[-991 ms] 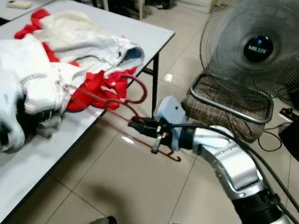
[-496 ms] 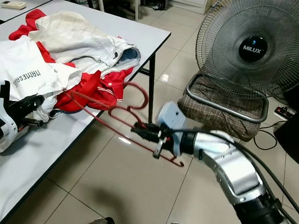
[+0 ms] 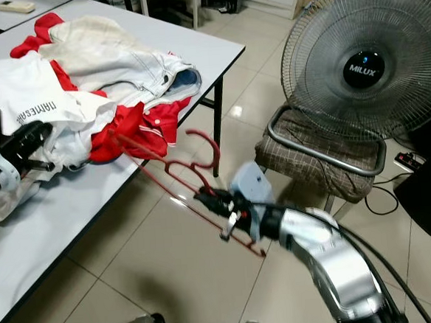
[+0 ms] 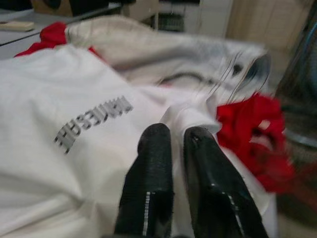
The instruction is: Hang hanger
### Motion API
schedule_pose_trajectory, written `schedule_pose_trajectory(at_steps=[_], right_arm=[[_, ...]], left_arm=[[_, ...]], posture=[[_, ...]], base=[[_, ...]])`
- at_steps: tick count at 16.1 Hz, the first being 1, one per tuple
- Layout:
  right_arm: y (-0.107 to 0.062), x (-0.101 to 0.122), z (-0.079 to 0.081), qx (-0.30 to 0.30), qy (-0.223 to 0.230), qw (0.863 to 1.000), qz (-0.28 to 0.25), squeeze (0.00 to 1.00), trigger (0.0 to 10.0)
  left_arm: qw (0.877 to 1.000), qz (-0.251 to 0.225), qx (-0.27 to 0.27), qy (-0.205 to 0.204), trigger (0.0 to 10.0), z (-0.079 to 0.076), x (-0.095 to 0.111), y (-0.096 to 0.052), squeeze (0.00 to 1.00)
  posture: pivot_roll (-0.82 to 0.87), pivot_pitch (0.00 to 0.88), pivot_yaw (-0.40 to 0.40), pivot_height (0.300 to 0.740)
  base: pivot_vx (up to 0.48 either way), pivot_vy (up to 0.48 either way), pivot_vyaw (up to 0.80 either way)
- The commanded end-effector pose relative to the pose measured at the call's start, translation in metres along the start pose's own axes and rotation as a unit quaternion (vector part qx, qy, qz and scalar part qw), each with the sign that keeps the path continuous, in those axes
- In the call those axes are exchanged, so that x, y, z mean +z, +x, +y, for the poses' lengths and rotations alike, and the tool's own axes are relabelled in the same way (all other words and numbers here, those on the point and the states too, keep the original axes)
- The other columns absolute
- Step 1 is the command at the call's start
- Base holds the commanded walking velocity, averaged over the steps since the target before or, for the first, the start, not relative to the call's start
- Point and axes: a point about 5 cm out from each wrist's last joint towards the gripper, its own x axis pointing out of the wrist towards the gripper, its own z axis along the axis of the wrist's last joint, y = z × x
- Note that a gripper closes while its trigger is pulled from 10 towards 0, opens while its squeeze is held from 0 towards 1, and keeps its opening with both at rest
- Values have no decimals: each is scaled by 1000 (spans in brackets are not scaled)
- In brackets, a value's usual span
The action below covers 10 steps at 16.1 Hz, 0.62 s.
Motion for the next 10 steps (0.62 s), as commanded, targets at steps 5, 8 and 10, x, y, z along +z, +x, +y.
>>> schedule_pose_trajectory(at_steps=[5,8,10], right_arm=[[-6,0,7,-9,4,1000,1,0,10000],[-7,1,6,-13,3,1000,0,0,10000],[-7,1,5,-14,2,1000,1,0,10000]], left_arm=[[997,38,-38,51,10000,-7,-7,-3,1000],[992,38,-96,68,10000,-23,-8,-5,0],[986,45,-145,73,10000,-40,-9,-9,0]], posture=[[-30,131,-26,740],[-34,128,-21,740],[-34,128,-19,740]], base=[[0,0,0],[0,0,0],[0,0,0]])
